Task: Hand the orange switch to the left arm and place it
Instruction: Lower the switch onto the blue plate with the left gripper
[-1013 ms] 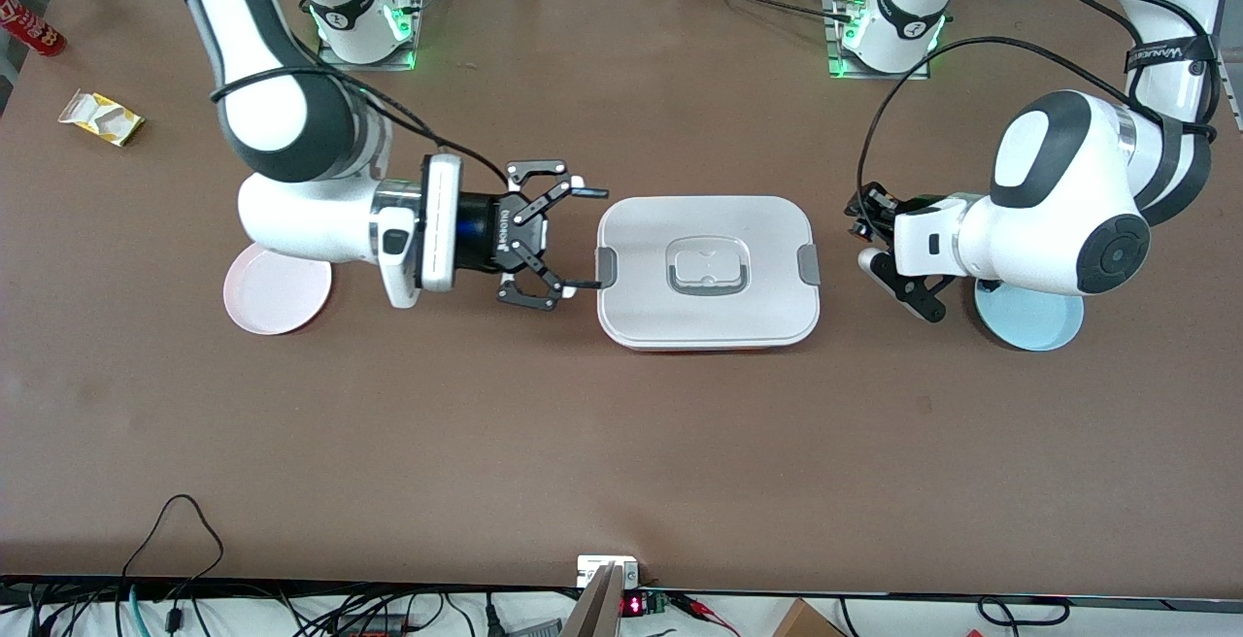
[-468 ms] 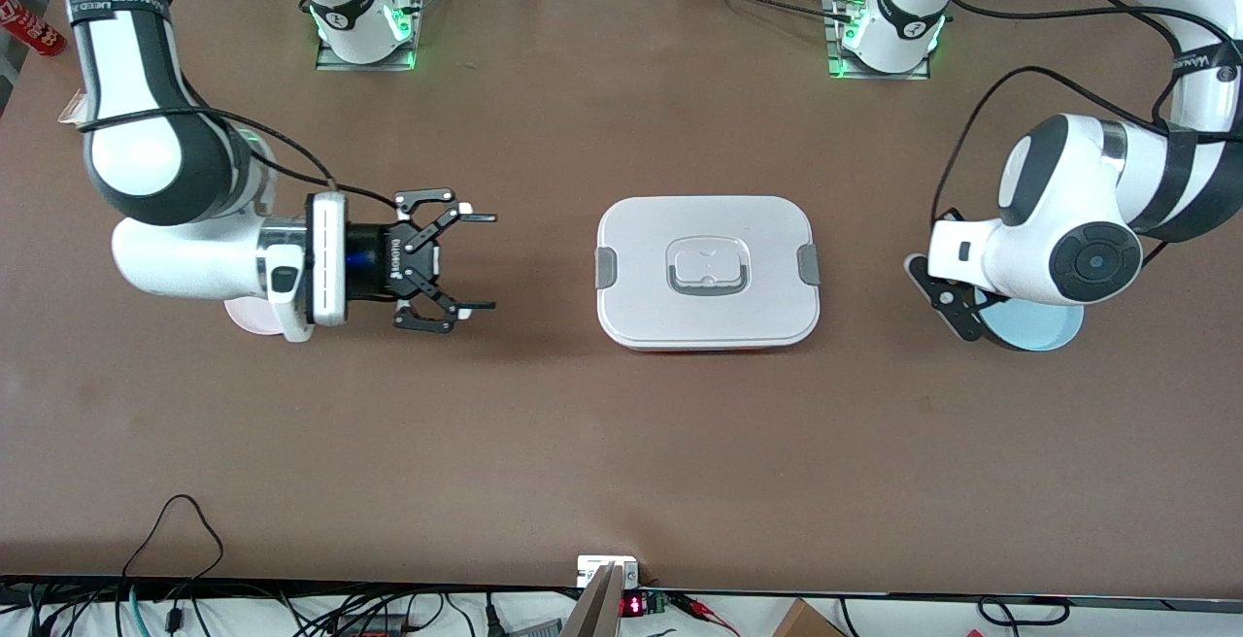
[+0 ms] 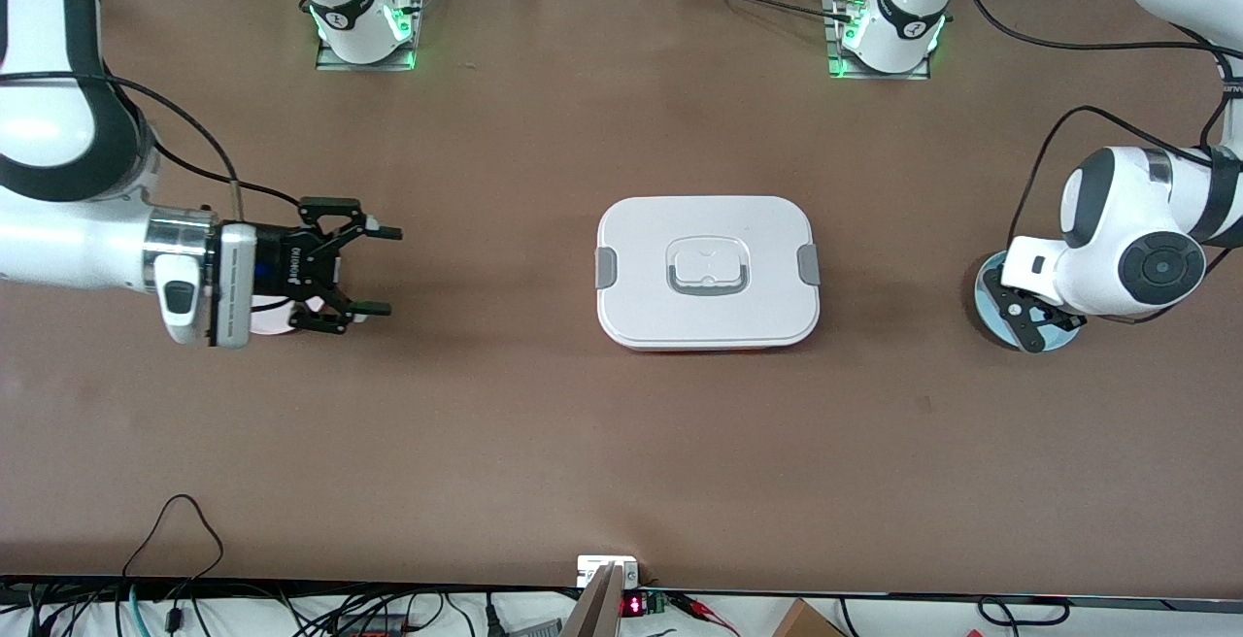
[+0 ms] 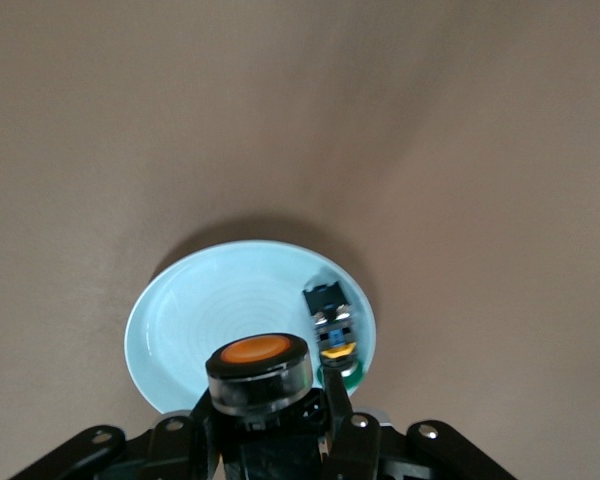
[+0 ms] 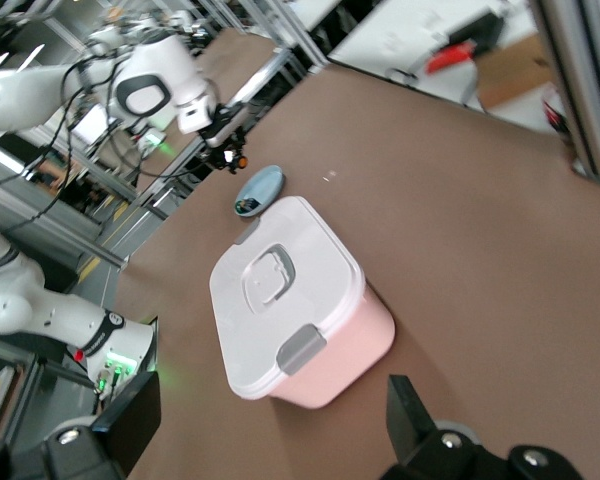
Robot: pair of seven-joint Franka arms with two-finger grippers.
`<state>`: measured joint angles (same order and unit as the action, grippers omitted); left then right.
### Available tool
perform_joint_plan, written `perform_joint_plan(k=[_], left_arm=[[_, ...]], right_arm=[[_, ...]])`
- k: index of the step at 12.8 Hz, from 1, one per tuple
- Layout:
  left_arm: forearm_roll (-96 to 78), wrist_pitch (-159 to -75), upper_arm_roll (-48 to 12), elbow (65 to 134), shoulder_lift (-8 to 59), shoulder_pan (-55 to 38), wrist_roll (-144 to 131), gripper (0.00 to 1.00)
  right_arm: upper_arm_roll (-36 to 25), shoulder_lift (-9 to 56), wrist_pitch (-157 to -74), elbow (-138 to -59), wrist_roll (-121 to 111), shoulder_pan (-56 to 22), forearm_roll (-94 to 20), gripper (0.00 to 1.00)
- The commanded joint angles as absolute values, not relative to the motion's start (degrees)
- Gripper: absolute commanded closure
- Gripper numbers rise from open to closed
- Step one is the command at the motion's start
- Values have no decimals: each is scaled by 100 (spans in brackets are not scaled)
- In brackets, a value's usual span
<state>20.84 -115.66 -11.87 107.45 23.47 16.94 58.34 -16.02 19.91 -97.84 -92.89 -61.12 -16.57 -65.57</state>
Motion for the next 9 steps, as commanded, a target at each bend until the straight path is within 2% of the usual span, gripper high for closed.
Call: perform_joint_plan(k=[1, 4, 7, 9], left_arm=[[2259, -12328, -1266, 11030, 2574, 2196, 6536, 84], [2267, -12900, -1257, 11030, 2952, 2469, 7136, 83], [2268, -13463, -1222, 11030, 3225, 2592, 7592, 83], [2268, -13509, -1222, 11030, 3278, 2654, 7717, 80]], right_arm=[[-1784, 1776, -9669, -9430, -4489, -1696, -5857, 0], [-1802, 1626, -9475, -9396, -2267, -1749, -4899, 0], [-1793, 1556, -8695, -9264, -516, -1767, -3626, 0], [-1802, 1460, -8089, -9220, -10, -1749, -2659, 0]])
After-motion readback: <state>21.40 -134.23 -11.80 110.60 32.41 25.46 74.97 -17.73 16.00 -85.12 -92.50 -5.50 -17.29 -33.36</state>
